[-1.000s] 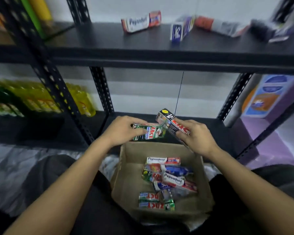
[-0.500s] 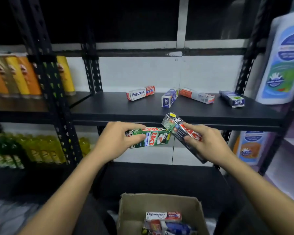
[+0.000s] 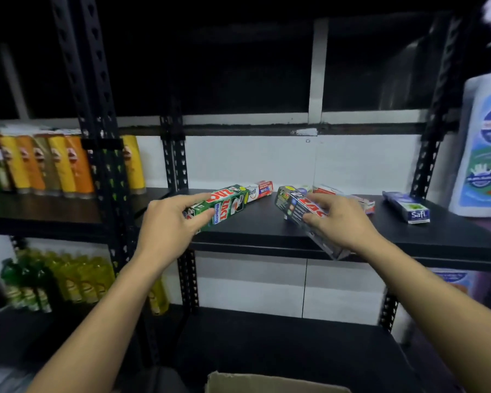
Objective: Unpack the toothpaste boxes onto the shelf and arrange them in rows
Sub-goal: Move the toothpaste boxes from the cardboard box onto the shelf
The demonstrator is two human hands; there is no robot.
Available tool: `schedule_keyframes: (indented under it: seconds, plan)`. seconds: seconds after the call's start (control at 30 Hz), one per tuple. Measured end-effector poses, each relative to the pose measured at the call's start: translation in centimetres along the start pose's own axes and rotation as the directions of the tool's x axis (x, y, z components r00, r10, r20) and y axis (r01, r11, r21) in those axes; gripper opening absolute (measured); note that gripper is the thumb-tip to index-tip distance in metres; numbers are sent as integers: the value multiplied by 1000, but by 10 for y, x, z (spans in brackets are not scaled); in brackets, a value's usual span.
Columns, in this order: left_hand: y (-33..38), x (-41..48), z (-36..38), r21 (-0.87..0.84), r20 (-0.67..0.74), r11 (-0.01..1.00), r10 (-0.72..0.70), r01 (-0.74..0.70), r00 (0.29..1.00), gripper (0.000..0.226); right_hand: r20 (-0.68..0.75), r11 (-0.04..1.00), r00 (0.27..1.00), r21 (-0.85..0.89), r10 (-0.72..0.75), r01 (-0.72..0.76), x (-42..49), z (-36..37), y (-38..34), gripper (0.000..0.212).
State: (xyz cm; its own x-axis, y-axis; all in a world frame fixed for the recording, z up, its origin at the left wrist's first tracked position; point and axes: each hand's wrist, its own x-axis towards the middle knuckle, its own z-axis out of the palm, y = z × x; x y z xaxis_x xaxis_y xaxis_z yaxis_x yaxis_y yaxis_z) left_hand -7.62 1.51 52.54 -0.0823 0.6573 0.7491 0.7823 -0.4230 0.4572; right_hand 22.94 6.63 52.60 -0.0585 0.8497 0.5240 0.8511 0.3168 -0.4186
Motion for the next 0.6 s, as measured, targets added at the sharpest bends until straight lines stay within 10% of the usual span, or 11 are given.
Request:
schedule_keyframes:
  seconds: [0.33,0.6]
  plan:
    - [-81,28,47,224,-131,958,-155,181,979,31,101,987,984,-78,146,-138,54,73,-42,32]
    - [-116,49,82,302,123,937,-220,175,968,48,274,991,954,79,-122,104,40,57,-31,22]
